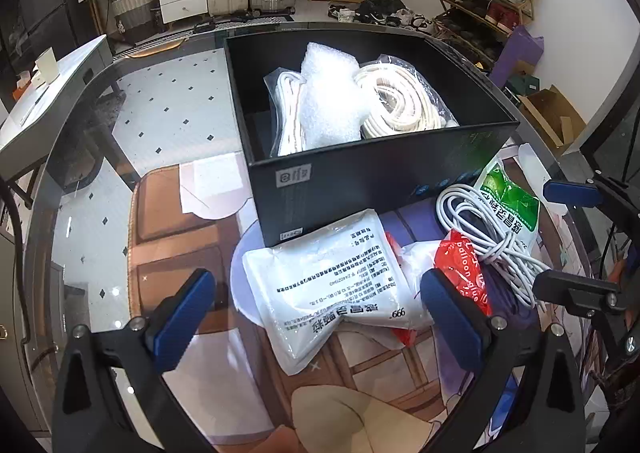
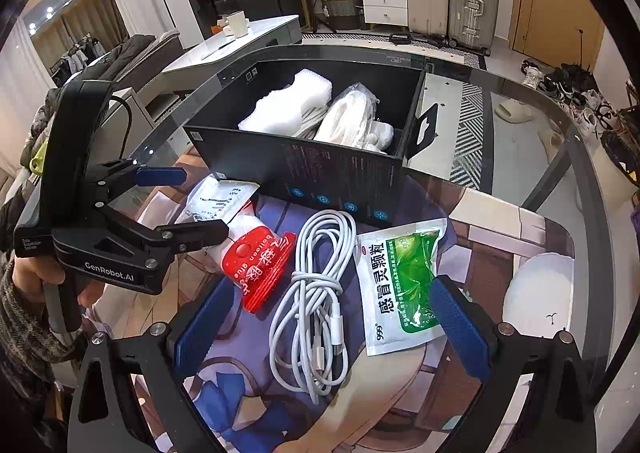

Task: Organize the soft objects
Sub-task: 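Reach the left tool to the white printed bag while the right tool reaches the white cable, then grasp the white printed bag with the left tool while the right tool grasps the white cable, then carry the printed bag and white cable over the black box with both tools, then lower both items into the box and open both tools, then withdraw both tools from the box toward the red and green packets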

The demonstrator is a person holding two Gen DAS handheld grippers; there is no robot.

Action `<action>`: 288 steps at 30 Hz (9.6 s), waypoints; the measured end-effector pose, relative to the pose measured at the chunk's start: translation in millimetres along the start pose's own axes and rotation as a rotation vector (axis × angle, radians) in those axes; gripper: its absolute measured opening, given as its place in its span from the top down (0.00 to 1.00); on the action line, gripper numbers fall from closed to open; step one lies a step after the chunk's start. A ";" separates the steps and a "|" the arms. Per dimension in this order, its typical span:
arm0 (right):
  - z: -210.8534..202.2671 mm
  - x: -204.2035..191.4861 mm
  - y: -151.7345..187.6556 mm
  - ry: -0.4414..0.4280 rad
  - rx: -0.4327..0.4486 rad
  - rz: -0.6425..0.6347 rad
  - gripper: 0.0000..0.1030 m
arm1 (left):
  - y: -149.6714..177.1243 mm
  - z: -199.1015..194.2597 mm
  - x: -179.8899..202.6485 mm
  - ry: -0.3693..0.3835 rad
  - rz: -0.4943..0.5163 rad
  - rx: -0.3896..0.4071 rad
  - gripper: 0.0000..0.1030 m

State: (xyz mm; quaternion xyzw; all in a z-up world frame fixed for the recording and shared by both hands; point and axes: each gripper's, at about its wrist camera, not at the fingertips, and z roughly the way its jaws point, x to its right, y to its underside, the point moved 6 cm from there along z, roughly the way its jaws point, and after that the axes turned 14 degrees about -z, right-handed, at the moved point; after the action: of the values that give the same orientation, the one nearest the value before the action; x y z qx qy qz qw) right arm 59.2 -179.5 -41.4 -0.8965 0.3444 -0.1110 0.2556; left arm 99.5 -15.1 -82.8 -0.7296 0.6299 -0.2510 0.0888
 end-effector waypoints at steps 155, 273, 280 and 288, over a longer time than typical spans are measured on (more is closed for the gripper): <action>-43.6 8.5 -99.1 0.070 0.170 -0.030 0.70 | -73.6 -84.8 36.4 -0.037 0.068 0.252 0.65; -35.6 47.8 -42.7 0.071 0.095 0.062 0.03 | -36.3 -67.4 49.5 0.043 0.173 0.180 0.00; -25.4 46.5 -25.4 0.067 0.063 0.062 0.03 | -18.2 -63.6 59.6 0.037 0.231 0.177 0.00; -9.3 41.8 -4.2 0.061 0.025 0.050 0.03 | -1.7 -62.1 69.4 0.107 0.292 0.161 0.00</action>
State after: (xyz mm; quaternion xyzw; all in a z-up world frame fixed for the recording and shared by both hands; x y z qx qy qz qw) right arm 89.0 -208.6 -30.4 -0.8806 0.3727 -0.1363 0.2588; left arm 76.9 -70.1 -11.1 -0.6065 0.7109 -0.3233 0.1488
